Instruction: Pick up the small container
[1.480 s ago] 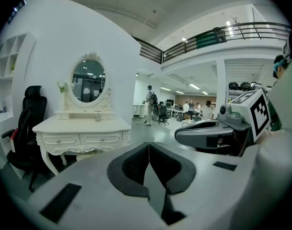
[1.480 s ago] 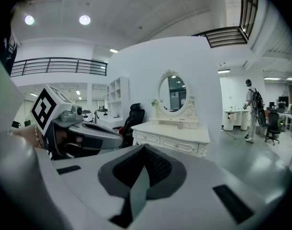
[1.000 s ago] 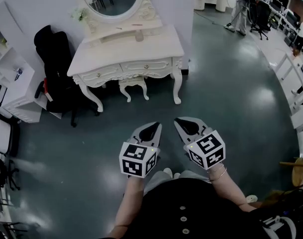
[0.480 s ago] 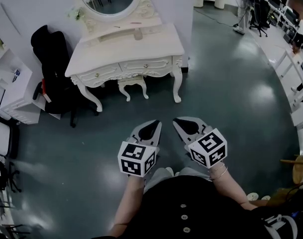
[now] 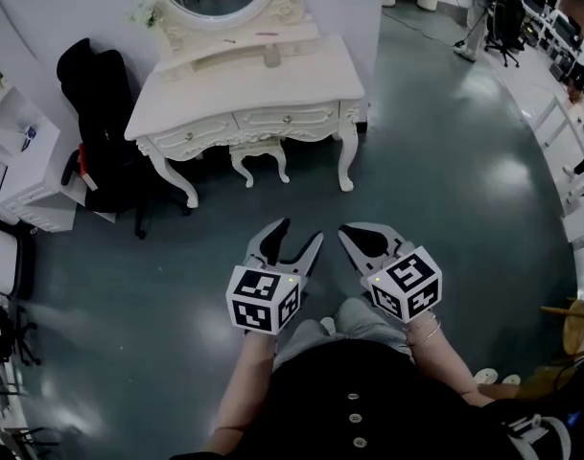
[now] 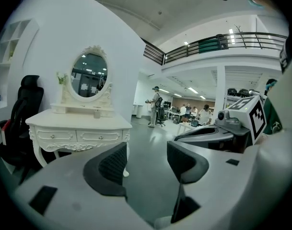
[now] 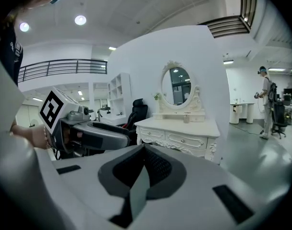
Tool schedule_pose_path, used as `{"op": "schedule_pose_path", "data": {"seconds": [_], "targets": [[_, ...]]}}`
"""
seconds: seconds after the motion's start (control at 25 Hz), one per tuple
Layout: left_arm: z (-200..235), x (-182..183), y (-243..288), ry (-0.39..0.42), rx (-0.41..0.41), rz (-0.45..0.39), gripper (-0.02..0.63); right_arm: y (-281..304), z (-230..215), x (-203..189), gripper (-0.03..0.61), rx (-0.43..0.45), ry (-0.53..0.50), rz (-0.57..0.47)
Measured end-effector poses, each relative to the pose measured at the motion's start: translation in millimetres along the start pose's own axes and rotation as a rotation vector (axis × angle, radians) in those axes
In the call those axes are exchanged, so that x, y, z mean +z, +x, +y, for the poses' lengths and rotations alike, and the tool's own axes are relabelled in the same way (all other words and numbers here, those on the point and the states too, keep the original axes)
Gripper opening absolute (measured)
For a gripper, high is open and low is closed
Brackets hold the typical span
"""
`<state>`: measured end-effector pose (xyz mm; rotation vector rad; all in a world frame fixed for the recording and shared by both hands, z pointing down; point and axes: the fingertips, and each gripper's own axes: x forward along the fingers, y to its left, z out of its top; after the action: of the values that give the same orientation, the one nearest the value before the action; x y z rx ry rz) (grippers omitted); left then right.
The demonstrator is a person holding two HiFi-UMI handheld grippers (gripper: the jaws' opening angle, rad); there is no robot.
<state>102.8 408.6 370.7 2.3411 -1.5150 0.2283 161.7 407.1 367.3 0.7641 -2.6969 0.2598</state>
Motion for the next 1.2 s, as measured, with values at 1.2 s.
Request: {"op": "schedule_pose_path", "data": {"seconds": [1.2], "targets": [[137,95,139,-0.033,0.121,-0.073,0.256,142,-157,86,0.002,0.048,-0.032,-0.049]]}}
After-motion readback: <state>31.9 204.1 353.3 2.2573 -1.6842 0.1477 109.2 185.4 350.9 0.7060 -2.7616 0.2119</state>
